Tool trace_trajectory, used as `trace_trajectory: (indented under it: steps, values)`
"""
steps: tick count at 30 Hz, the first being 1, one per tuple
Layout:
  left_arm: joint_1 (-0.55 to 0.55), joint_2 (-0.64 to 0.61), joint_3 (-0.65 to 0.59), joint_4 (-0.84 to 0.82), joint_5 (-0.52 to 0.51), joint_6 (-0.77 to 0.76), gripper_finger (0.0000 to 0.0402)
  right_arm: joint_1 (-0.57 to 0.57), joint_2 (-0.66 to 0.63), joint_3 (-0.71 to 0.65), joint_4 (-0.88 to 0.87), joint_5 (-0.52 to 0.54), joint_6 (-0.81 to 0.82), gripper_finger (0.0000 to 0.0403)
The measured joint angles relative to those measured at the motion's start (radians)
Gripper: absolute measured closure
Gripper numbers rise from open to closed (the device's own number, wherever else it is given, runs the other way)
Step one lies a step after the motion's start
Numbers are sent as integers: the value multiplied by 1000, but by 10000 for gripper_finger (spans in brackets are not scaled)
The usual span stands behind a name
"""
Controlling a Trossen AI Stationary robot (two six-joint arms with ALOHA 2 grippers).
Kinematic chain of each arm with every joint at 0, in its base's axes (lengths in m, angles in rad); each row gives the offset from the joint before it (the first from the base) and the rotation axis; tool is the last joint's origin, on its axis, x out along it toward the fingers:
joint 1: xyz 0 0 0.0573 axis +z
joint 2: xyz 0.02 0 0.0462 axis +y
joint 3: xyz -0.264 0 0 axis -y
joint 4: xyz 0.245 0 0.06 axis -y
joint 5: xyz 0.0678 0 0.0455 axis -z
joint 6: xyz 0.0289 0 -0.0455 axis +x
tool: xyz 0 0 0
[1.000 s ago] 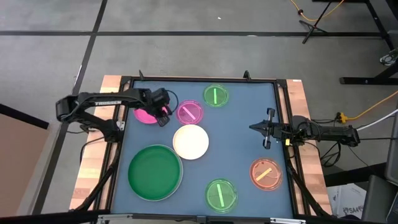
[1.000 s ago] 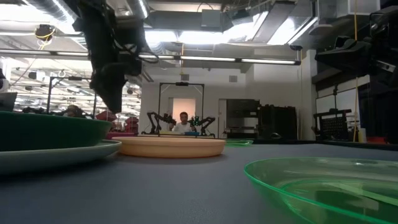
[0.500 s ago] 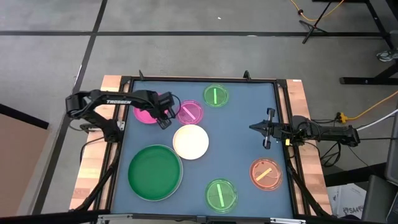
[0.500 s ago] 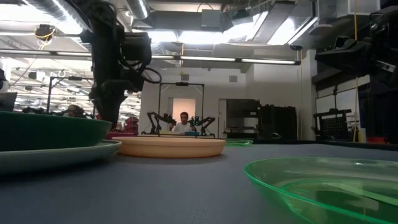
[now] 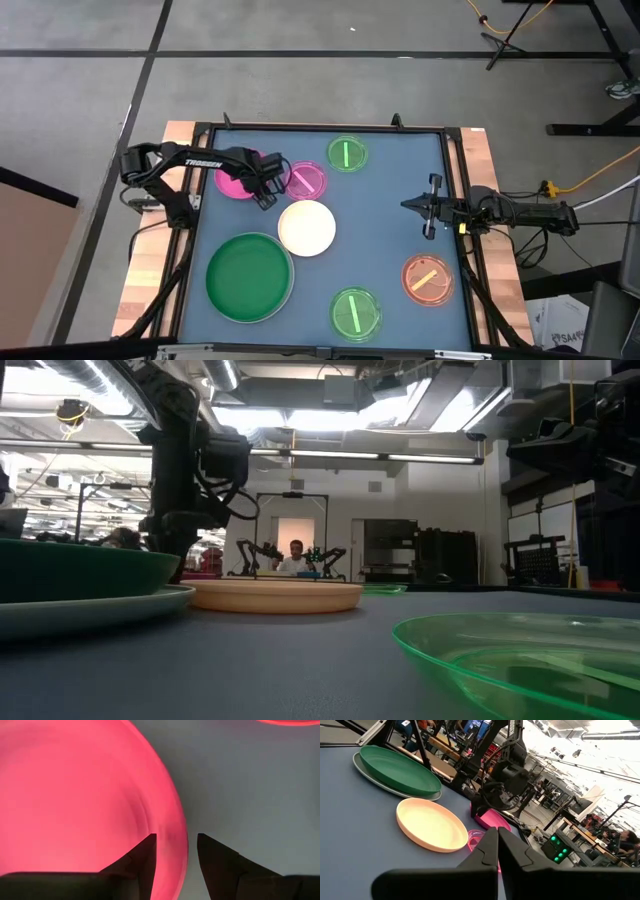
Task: Stack plastic plates
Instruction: Stack the dark pink plate on top of the dark green plate
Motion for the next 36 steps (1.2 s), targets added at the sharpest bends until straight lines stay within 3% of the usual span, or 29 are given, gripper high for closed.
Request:
trace_trajectory:
  steps: [21,36]
  values:
    - [0,1,0,3,-3,-15,270,0,0,0,0,0,0,402]
    - [-1,0,0,3,-10,-28,380,0,0,0,0,0,0,402]
